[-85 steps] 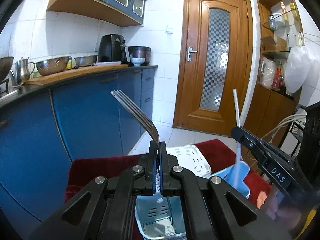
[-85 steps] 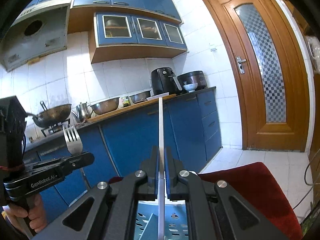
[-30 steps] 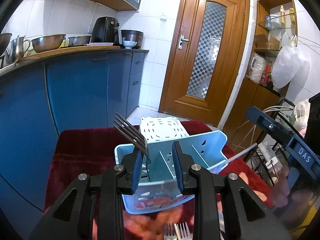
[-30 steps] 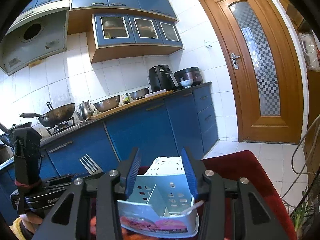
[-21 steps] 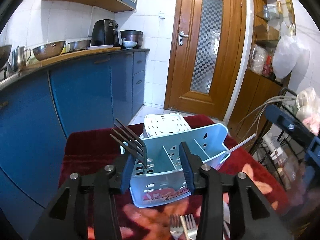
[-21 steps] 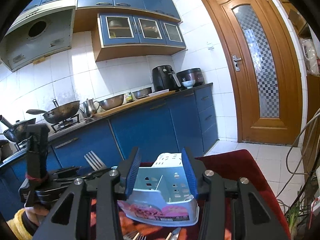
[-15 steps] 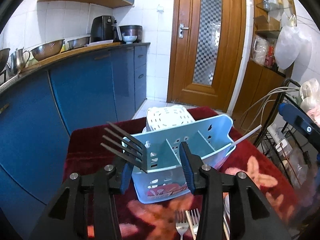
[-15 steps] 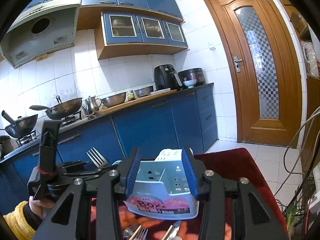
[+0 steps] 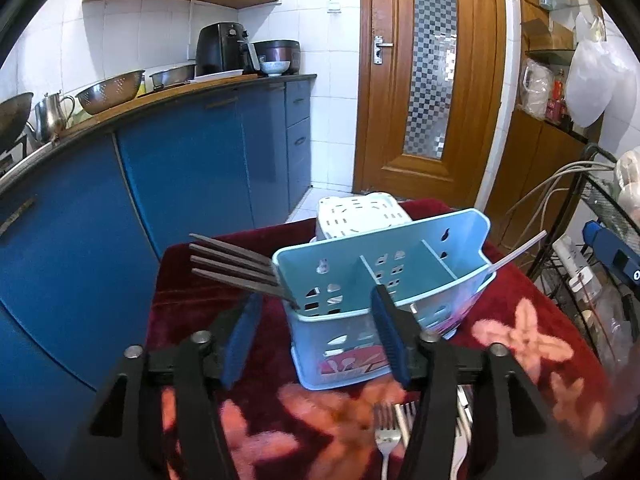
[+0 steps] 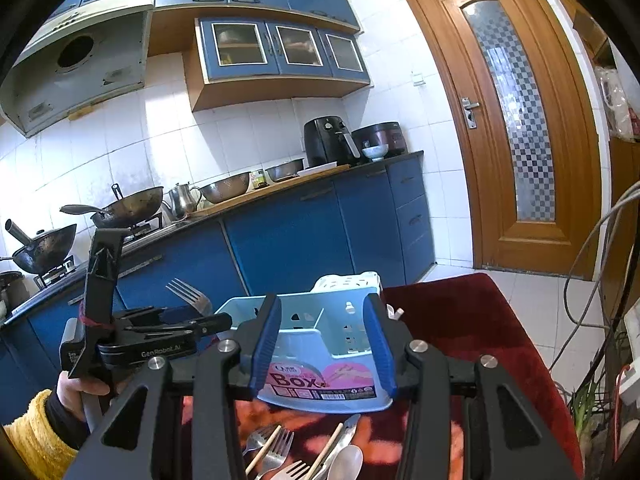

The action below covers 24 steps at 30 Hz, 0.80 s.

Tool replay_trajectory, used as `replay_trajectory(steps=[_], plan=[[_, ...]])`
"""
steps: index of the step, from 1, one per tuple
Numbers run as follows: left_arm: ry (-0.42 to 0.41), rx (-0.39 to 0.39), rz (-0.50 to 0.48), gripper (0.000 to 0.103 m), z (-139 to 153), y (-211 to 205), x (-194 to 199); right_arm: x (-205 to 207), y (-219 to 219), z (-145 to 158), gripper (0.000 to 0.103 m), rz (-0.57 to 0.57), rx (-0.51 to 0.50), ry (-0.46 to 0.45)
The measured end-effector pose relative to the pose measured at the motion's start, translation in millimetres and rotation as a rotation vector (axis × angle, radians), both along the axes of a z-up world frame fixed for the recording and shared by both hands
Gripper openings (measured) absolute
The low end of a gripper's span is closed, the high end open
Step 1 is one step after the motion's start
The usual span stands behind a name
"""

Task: Organize utensils
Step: 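Withdraw both tools from the holder back toward the utensils on the cloth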

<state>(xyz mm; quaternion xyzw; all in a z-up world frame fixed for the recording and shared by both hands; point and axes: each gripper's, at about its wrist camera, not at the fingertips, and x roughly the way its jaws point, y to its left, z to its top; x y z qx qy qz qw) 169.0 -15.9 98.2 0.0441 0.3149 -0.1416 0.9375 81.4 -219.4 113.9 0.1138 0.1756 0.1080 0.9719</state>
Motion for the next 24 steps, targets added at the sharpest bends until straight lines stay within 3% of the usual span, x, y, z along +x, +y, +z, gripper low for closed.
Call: replay_trajectory(steps=[13,24], plan=[[0.039,-0.055,0.032,0.062,-11.3,27.9,-18.7,-8.2,-0.4,-11.7,0.046,0.007,0.025,0.046],[0.093,-0.112,0.020,0.062,-22.9,33.3,-55.1,-19.2,6.7,-41.3,0.046,0.008,-0.011,0.187]])
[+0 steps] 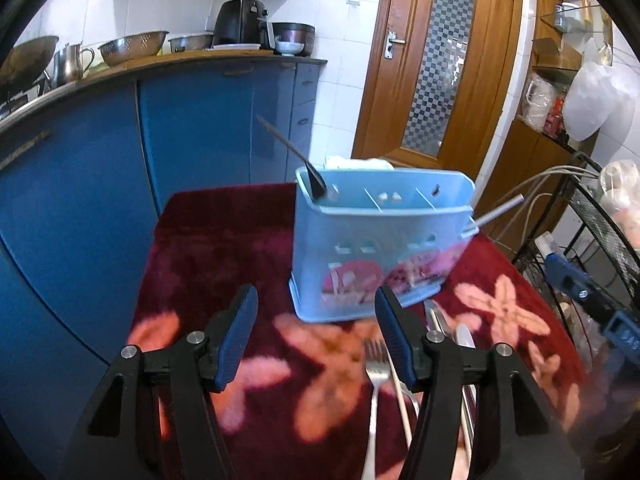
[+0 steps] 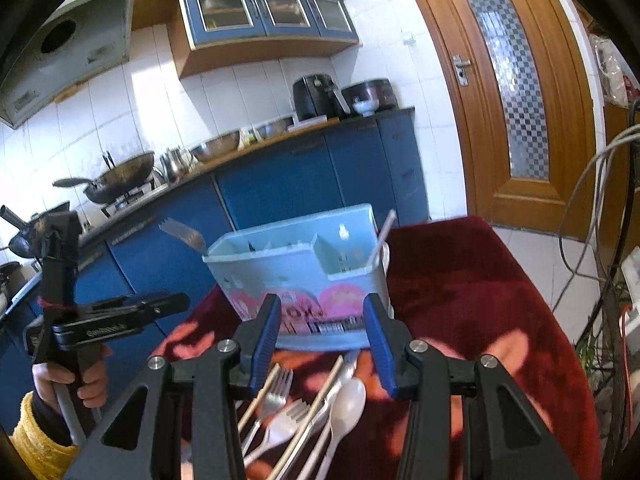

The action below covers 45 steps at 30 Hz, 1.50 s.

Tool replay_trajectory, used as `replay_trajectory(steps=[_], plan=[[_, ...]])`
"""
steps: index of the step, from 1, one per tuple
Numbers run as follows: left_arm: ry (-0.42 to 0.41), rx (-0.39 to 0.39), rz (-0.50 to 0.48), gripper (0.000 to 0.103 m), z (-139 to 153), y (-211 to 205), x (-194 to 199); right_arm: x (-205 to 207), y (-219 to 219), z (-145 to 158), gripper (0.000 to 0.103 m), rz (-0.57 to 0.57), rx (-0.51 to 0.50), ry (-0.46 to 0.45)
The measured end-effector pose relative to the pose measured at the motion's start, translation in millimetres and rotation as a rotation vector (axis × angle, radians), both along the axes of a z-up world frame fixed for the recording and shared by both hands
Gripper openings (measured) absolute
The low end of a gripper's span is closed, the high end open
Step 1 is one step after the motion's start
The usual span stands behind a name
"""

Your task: Organize utensils

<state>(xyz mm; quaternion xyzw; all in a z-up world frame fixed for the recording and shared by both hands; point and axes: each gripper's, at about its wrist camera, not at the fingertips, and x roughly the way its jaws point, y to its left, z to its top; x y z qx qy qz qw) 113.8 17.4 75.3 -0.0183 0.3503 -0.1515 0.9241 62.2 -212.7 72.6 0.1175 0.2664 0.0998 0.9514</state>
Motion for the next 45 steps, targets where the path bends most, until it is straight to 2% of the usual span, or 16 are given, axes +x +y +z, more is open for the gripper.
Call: replay_trajectory(steps=[8,17,21,23,28,33,37,39,40,45], plan=[[0.066,-0.001,-0.047,0.062,-27.8,-14.8,-14.6,-4.9,3.5,-30.1,0.046,0.012,-0.016,0.122],[0.165,-0.011,-0.067,0.061,-62.6,-28.0,-2.5,7.8,8.9,-61.8,0.046,0.022,-0.043,0.254],[0.204,-0.011,-0.080,0.050,-74.7,-33.0,3.0,12.5,7.6,-71.8,0.044,0.018,-0.034,0.294],[0.223,-0.016,-0.088,0.044,-79.7,-35.0,6.2,15.3,6.4,-76.4,0.039,0.019,-0.021,0.313],[0.278,-0.052,-0.113,0.035,-91.2,-40.9,15.7,20.9,4.0,-85.4,0.032,0.027,0.002,0.350],[0.331,-0.106,-0.136,0.024,-102.0,-46.2,24.7,28.9,2.0,-94.7,0.029,0.026,0.015,0.384],[0.347,-0.140,-0.153,0.015,-104.8,-49.2,28.1,34.4,-0.5,-97.1,0.027,0.031,0.042,0.394],[0.347,-0.149,-0.155,0.011,-105.5,-51.8,28.9,37.1,-2.5,-98.6,0.021,0.027,0.054,0.400],[0.344,-0.155,-0.156,0.007,-105.4,-52.5,28.5,38.0,-3.4,-99.6,0.014,0.024,0.057,0.403],[0.321,-0.151,-0.135,0.003,-101.4,-49.1,22.1,34.2,-7.0,-96.5,0.010,0.026,0.063,0.390]])
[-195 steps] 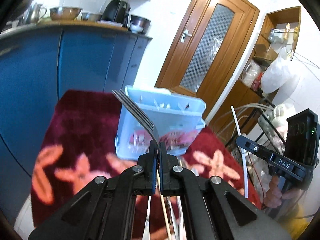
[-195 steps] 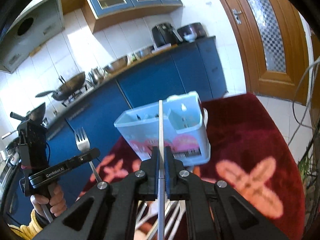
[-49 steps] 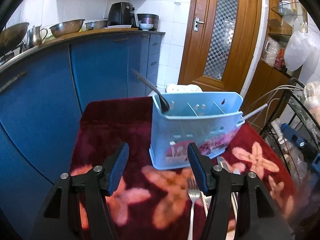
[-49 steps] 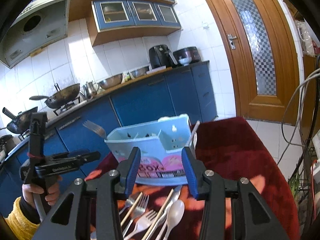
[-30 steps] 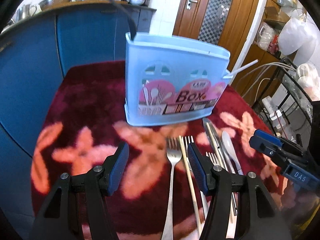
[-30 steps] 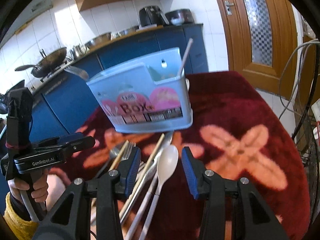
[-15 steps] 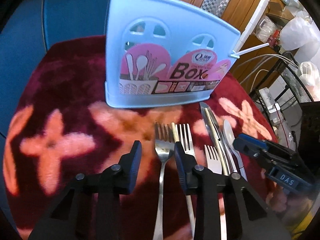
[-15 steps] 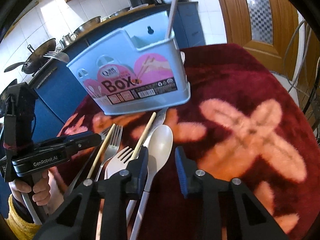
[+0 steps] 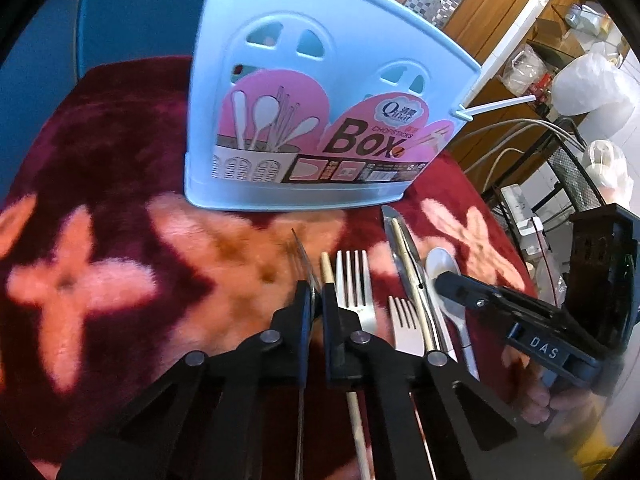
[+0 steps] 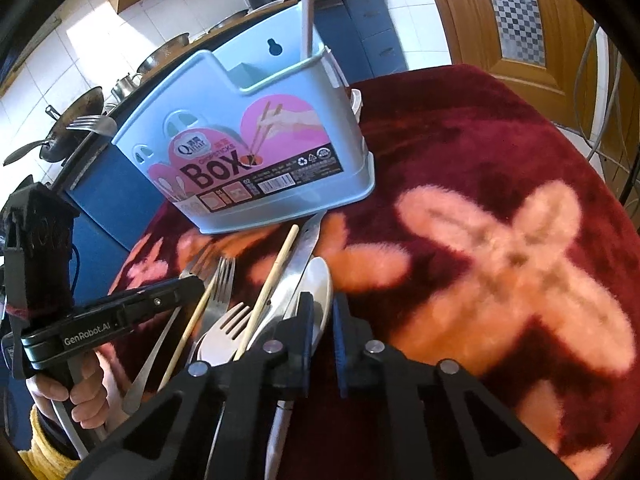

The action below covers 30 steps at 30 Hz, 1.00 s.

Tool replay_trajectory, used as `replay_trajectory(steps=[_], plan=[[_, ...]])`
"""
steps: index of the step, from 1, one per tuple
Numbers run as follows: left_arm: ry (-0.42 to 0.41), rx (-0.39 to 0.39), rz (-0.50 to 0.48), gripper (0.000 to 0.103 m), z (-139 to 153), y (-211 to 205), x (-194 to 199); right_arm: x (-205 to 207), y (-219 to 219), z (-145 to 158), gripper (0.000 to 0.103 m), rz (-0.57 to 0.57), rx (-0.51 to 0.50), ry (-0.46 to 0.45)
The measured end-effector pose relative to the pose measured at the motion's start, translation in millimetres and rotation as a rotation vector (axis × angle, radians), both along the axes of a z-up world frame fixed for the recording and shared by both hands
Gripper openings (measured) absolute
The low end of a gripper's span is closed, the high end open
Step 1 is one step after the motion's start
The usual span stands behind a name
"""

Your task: Organize utensils

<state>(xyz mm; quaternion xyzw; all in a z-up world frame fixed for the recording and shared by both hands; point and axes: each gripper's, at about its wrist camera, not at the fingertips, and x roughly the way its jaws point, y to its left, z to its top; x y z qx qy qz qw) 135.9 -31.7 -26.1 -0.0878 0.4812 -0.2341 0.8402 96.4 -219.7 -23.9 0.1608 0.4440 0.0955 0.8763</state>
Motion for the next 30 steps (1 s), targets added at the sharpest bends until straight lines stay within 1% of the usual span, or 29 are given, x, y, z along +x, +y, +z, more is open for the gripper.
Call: replay_trajectory(steps=[1,3,5,9,13,17,21,24,25,28,30], plan=[[-0.005,0.008,0.014,0.001,1.5,3.3,-2.6,-1.4,-0.5,1.3,0.010,0.000,-0.007,-0.002],[0.002,0.024,0.045,0.001,2.2,11.0,-5.5,-3.3,-1.5,2.9,0.010,-0.001,-0.025,0.004],[0.023,0.008,0.054,0.001,0.8,17.4,-5.1,-3.0,-1.3,2.1,0.010,0.004,-0.035,0.019],[0.063,-0.008,0.050,0.001,-1.8,18.4,0.5,2.5,0.9,1.8,0.011,0.028,-0.053,0.047],[0.089,0.018,0.028,0.001,-5.7,11.6,8.9,9.9,4.0,2.6,0.012,0.065,-0.084,0.078],[0.121,0.024,0.020,0.002,-9.8,8.0,18.7,18.2,4.8,2.6,0.012,0.098,-0.093,0.109],[0.135,0.022,0.019,0.002,-9.0,6.6,23.5,21.3,3.5,2.9,0.012,0.116,-0.089,0.128],[0.115,0.013,0.019,0.001,-5.4,8.7,18.3,17.5,2.1,6.5,0.008,0.120,-0.092,0.111],[0.108,0.009,0.018,0.001,-3.7,9.8,17.2,14.5,0.7,8.8,0.007,0.118,-0.079,0.099],[0.067,-0.019,0.016,0.000,5.8,13.3,5.5,7.1,-3.3,13.9,0.006,0.107,-0.039,0.072],[0.038,-0.032,0.017,0.000,12.8,15.1,-1.1,0.5,-5.0,20.0,0.006,0.094,-0.023,0.039]])
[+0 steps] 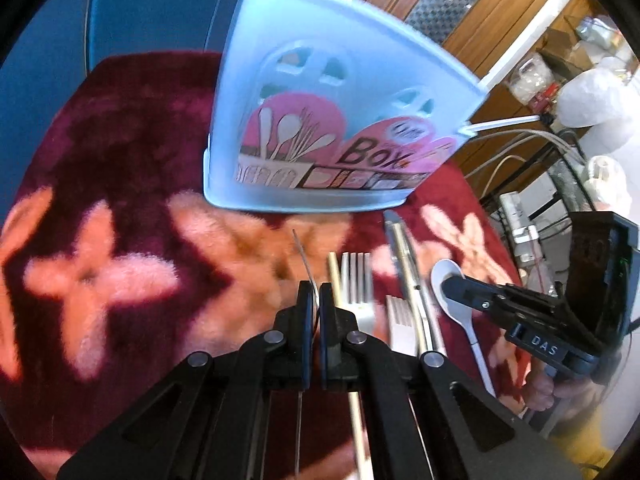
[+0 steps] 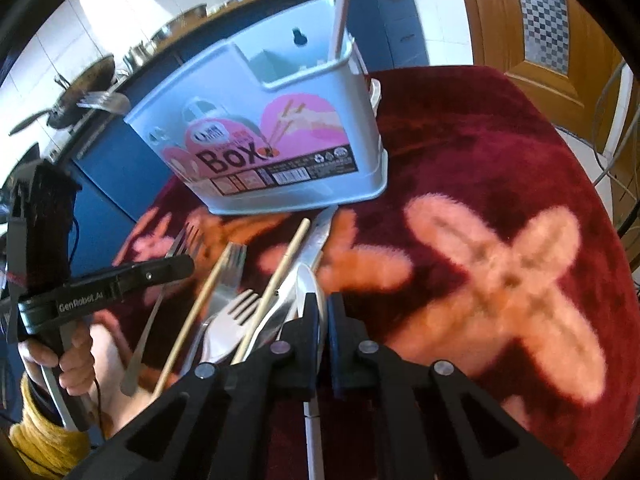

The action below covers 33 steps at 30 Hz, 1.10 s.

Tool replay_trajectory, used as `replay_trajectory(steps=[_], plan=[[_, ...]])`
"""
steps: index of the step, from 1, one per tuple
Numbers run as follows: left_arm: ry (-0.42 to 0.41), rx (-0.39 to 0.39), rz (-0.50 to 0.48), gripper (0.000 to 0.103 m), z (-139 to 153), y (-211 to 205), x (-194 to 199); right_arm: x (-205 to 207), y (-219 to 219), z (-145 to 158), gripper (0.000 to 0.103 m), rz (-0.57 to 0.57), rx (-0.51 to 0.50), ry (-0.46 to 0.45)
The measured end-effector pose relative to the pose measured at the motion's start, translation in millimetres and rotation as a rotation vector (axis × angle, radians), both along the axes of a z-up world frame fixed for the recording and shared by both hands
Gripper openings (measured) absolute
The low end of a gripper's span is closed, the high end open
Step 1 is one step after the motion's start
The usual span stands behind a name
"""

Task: Organize utensils
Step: 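Lift the fork with the left tool while the right tool carries the white spoon over the holder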

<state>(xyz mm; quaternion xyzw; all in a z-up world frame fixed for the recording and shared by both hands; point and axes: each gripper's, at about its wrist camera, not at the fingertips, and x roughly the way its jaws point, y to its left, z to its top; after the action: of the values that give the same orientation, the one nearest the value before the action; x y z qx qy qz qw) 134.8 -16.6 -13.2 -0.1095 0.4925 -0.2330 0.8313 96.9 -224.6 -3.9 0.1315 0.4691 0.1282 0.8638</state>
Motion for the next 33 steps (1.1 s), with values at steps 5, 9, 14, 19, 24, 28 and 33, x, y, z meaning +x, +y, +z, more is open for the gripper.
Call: replay_trajectory(steps=[5,9,14,19,24,28,33], plan=[[-0.119,-0.030,0.012,0.000,29.7,5.5,-21.8,-15.2,-1.9,20.4,0.006,-0.033,0.047,-0.104],[-0.187,-0.061,0.027,0.000,52.4,10.5,-30.6,-23.4,-0.8,40.1,0.006,-0.055,0.074,-0.198],[-0.293,-0.092,0.046,0.000,80.7,12.3,-37.6,-30.2,2.8,68.9,0.006,-0.078,0.095,-0.327],[-0.384,-0.098,0.058,0.000,106.1,7.3,-39.3,-26.7,-0.5,86.1,0.006,-0.111,0.116,-0.401],[-0.443,-0.096,0.058,0.000,132.0,3.9,-32.6,-20.5,-5.5,95.8,0.006,-0.131,0.141,-0.438],[-0.513,-0.075,0.079,0.000,160.8,3.7,-21.4,-13.4,-7.2,103.2,0.006,-0.143,0.150,-0.470],[-0.581,-0.059,0.122,0.000,191.3,8.0,-3.7,-4.2,-6.7,110.7,0.006,-0.152,0.155,-0.498]])
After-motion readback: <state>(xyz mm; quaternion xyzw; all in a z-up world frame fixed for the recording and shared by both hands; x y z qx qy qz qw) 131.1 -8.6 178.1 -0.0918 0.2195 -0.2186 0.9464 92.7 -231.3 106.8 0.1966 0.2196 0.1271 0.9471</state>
